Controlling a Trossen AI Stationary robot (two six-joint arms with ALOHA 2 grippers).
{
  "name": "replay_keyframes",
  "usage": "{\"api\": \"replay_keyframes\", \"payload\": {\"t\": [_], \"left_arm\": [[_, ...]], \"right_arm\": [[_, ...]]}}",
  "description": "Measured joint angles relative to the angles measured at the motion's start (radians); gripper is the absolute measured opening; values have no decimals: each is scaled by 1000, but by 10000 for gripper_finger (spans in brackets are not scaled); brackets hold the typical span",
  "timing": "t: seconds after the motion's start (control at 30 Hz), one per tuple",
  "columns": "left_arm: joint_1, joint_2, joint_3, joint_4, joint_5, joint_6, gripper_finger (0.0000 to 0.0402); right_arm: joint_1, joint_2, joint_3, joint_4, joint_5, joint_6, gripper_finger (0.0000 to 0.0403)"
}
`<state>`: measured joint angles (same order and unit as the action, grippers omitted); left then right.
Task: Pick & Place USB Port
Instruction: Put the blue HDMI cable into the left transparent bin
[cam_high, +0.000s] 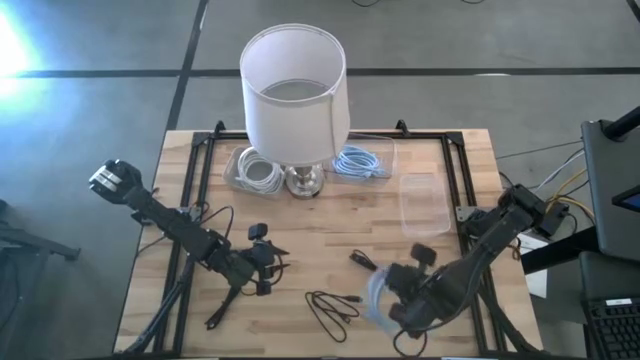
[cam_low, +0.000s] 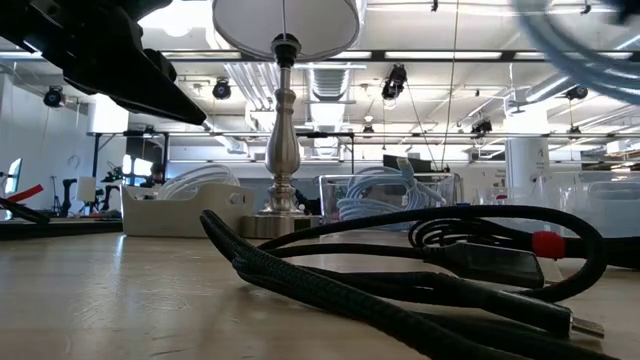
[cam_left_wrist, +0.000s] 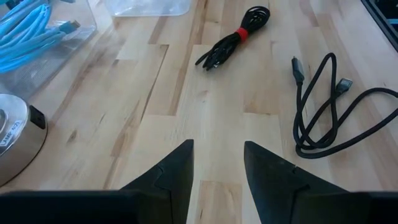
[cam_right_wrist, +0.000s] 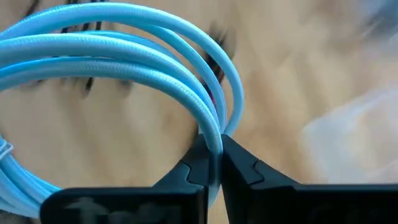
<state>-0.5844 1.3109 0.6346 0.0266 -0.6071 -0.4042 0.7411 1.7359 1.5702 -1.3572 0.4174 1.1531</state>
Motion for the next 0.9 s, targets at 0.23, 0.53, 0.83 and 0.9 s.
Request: {"api": "replay_keyframes", "payload": {"t": [0.23, 0.53, 0.83, 0.9], "left_arm": [[0, 0, 0, 1, -17, 0, 145], [0, 0, 0, 1, -23, -1, 145], [0, 0, -1, 3, -23, -18, 145], [0, 0, -1, 3, -22, -18, 145]], "right_arm": [[-156, 0, 87, -111, 281, -225, 14], [-521, -29, 91, -136, 283, -563, 13], [-903, -42, 91, 31, 219, -1010, 13], [-981, -40, 87, 128, 150, -1113, 13]]}}
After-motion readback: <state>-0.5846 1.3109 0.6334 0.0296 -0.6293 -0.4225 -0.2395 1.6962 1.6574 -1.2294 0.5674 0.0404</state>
